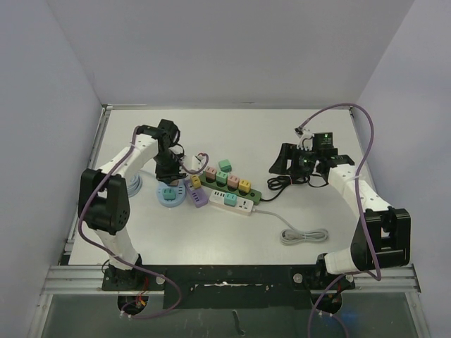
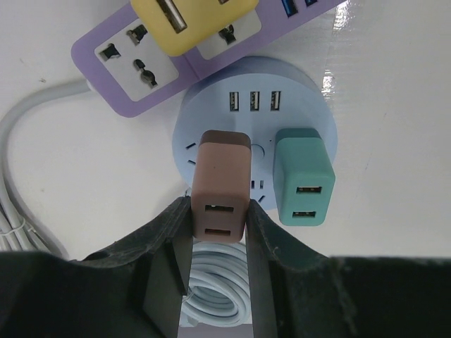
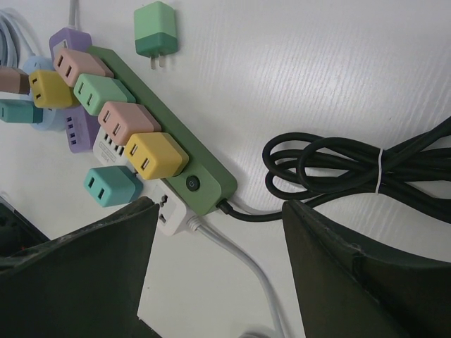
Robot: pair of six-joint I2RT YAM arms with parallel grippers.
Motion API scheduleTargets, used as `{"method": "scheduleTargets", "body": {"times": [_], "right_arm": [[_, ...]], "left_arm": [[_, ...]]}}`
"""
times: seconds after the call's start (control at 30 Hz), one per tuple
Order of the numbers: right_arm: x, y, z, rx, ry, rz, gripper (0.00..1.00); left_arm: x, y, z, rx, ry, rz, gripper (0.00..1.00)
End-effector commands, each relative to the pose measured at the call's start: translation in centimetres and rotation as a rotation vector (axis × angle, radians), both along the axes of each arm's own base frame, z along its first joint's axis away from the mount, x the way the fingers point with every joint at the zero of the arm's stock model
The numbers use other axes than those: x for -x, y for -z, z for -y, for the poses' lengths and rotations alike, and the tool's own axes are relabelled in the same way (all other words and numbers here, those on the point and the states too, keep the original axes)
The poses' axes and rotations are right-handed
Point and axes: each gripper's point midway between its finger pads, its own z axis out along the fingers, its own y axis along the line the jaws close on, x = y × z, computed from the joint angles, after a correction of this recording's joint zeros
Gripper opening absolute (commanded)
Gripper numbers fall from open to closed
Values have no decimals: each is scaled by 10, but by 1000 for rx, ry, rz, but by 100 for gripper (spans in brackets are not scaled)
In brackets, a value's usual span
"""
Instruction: Insert the plug
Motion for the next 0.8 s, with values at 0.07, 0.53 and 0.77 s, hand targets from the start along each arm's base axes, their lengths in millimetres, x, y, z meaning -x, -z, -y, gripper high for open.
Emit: {"method": "scheduleTargets", "body": {"times": [0.07,0.53,0.77], "right_arm": [[-5,-18,4,1,12,70,72],[-9,-16,7,10,12,70,72],[-8,-13,7,9,16,67,72]], "left_arm": [[-2,-2,-6,-35,27,-11,0],[-17,-1,-11,-24,-1,28,0],[-16,1,3,-1,22,17,0]]}}
